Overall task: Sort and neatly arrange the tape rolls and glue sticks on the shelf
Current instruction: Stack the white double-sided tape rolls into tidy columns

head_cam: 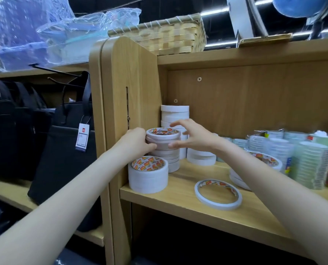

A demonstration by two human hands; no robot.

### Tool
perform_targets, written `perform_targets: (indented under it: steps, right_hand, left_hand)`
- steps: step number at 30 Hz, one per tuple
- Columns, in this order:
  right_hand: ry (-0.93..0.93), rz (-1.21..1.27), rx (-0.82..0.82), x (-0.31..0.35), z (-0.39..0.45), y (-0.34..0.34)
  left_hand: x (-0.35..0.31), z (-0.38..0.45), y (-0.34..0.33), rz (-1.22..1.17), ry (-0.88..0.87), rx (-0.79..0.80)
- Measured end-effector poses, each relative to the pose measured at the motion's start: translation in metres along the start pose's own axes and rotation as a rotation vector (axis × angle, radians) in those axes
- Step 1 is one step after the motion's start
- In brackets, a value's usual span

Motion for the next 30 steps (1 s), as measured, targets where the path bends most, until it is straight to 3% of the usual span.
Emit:
perform_targets:
  steps: [7, 12, 20, 30]
  right_hand:
    - [-0.176, 0.364, -0.193, -0.011, 0.000, -0.010]
    - [-0.221, 0.347, -0.071, -0.018, -0.001, -0.015]
    - [-0.186, 0.160, -0.140, -0.013, -0.001, -0.027]
    - [-0.196, 0.310, -0.113, -0.018, 0.002, -0.034]
  left_hand:
    - [-0.001, 0.001, -0.014, -0.241, 0.069, 0.008]
    - [-0.001, -0.003, -0.017, -0.433, 0.131, 0.078]
    - [0.006, -0.006, -0.016, -0.687, 0.279, 0.029]
    - [0.010, -0.008, -0.023, -0.760, 0.307, -0.004]
Point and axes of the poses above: each hand's wrist, its own z-axis towards the middle knuckle, its own y-axis out of the back of the hand, x = y × z, the point moved 3 cm from there along z, towards the middle knuckle, and after that the axes turned 1 degree about y, right-handed, at the moved point
